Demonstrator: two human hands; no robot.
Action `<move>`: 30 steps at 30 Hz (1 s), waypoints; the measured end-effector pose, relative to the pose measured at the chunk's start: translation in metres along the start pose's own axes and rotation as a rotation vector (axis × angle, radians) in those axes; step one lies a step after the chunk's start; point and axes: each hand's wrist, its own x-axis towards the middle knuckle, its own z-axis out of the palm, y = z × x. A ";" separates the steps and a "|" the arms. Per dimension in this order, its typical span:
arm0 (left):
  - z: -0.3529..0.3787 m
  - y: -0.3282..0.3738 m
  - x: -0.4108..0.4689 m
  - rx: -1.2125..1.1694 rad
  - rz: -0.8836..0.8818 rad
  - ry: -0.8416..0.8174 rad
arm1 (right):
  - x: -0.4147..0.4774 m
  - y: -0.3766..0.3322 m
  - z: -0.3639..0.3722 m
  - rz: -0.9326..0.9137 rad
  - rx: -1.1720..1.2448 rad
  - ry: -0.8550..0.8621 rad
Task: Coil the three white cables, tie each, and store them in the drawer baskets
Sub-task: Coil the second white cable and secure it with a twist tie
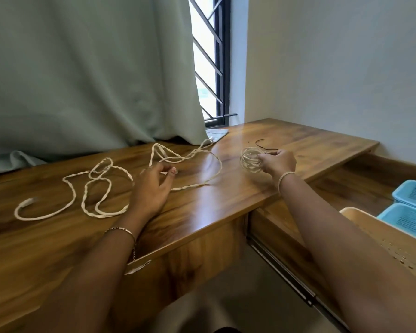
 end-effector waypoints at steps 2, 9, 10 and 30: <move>0.008 -0.001 0.004 0.020 0.020 0.018 | 0.006 0.002 -0.006 0.046 0.007 0.020; 0.025 -0.008 0.013 0.204 0.028 0.042 | 0.026 0.010 -0.004 0.096 -0.015 0.084; 0.026 -0.009 0.014 0.220 0.022 0.027 | 0.028 0.011 -0.003 0.090 -0.031 0.091; 0.028 -0.002 0.006 0.473 0.201 -0.198 | 0.012 0.012 0.010 -0.016 -0.281 0.294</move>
